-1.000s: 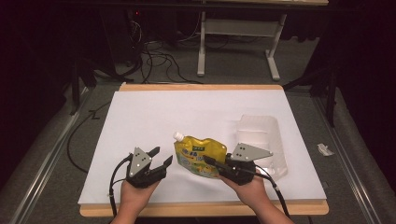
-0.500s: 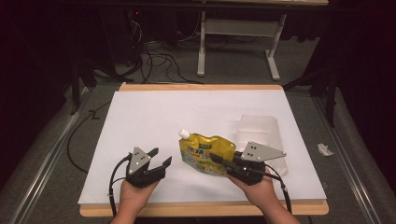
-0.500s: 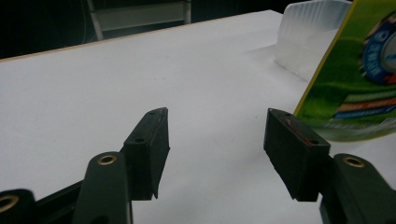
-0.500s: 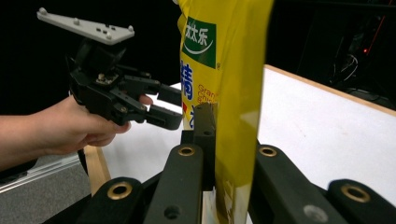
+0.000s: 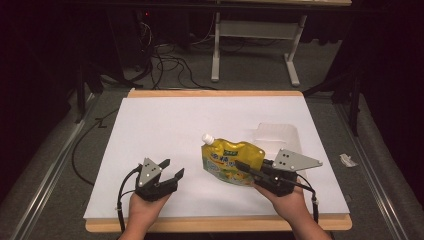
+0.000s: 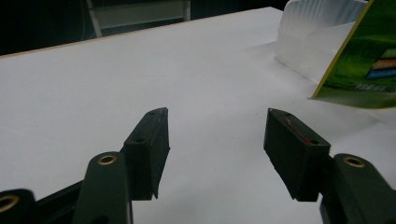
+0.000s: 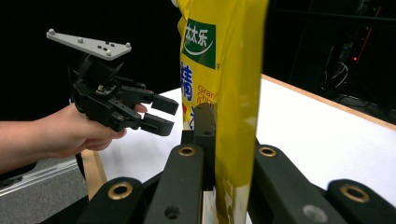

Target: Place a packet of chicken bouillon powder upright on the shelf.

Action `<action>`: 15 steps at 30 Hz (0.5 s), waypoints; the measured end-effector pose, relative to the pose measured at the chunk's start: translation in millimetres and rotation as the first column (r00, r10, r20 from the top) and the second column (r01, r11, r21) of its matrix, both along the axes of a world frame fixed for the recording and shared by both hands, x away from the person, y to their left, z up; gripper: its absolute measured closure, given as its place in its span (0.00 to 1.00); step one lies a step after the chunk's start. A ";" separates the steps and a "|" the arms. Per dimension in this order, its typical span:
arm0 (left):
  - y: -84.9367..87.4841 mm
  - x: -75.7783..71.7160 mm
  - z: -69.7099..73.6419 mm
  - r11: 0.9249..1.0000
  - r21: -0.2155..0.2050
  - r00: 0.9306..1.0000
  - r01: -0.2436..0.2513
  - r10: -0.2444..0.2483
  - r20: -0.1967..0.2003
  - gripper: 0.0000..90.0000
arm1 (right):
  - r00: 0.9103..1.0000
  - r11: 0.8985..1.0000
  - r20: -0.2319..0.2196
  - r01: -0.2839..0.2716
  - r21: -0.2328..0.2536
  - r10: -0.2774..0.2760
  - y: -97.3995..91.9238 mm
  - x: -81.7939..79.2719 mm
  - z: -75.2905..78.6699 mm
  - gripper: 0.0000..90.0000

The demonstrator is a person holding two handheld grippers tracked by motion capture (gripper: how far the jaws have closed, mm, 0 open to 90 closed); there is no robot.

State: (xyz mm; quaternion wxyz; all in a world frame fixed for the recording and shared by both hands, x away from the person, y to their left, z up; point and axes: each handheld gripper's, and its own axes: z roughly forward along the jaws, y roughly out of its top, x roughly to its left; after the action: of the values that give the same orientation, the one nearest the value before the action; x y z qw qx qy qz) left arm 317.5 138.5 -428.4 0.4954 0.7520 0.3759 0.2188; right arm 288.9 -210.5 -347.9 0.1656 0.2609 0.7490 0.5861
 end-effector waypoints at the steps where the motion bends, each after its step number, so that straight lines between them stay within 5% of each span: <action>1: -0.1 -0.1 0.0 1.000 -0.001 1.000 0.001 -0.001 0.001 0.46 | 1.000 1.000 0.001 0.001 0.002 -0.001 -1.8 0.0 0.7 0.98; 15: 0.7 0.3 -0.4 1.000 -0.003 1.000 0.000 0.000 0.013 0.45 | 0.999 0.999 0.007 0.037 0.024 -0.038 -31.6 1.1 9.3 0.98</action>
State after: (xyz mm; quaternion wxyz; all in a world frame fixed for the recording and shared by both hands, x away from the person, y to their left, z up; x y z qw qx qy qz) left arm 317.8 139.3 -428.7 0.4992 0.7497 0.3728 0.2231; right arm 290.0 -242.1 -338.5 0.1763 0.2746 0.7362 0.5929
